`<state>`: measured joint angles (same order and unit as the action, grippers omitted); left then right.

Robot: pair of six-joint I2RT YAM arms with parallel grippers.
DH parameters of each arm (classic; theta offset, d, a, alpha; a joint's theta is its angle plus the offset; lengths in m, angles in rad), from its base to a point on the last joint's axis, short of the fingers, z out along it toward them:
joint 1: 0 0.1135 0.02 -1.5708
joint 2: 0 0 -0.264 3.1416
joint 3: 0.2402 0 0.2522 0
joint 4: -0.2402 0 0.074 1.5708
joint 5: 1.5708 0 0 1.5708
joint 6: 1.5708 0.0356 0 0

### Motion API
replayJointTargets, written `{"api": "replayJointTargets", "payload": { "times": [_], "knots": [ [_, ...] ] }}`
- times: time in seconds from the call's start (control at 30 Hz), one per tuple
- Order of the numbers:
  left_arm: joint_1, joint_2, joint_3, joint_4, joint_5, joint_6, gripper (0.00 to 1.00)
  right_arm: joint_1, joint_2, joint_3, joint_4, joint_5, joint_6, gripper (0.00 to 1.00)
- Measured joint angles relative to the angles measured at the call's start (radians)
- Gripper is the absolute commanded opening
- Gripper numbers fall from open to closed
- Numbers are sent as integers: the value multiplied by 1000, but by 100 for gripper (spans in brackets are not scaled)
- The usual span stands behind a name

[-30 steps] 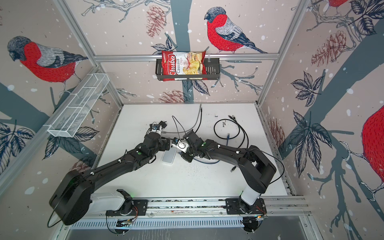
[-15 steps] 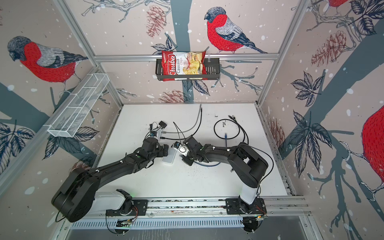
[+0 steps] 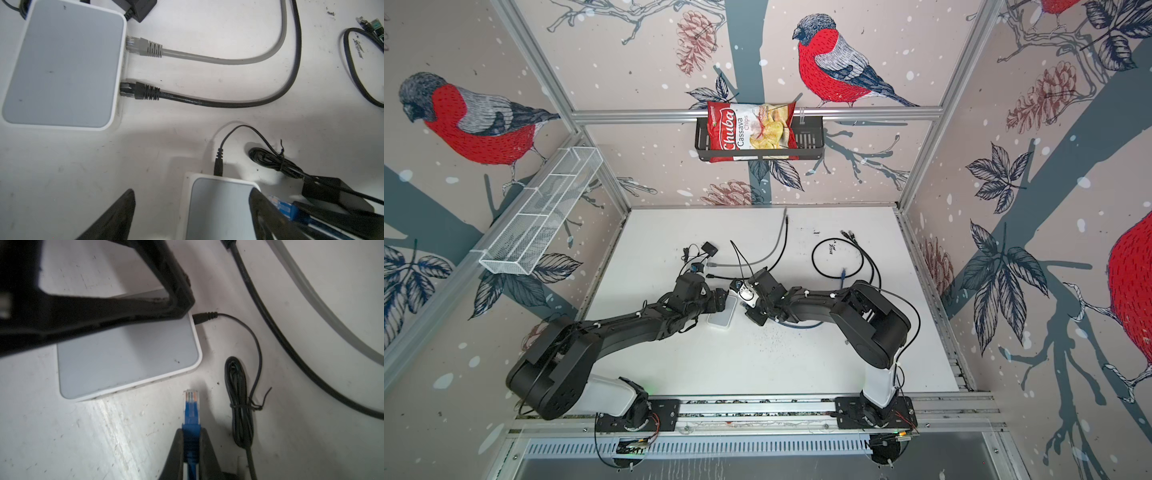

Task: Insert the plug into the switch port

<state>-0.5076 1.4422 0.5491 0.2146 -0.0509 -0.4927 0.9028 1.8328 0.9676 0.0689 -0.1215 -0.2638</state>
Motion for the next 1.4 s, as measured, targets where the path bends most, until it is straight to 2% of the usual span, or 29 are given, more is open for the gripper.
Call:
{"api": "replayJointTargets", "payload": {
  "times": [0.5, 1.4],
  "knots": [
    [0, 43, -19, 72, 108, -43, 69, 16, 15, 6, 5, -18, 0, 6],
    [0, 67, -39, 118, 128, -31, 63, 41, 33, 26, -7, -14, 0, 6]
  ]
}}
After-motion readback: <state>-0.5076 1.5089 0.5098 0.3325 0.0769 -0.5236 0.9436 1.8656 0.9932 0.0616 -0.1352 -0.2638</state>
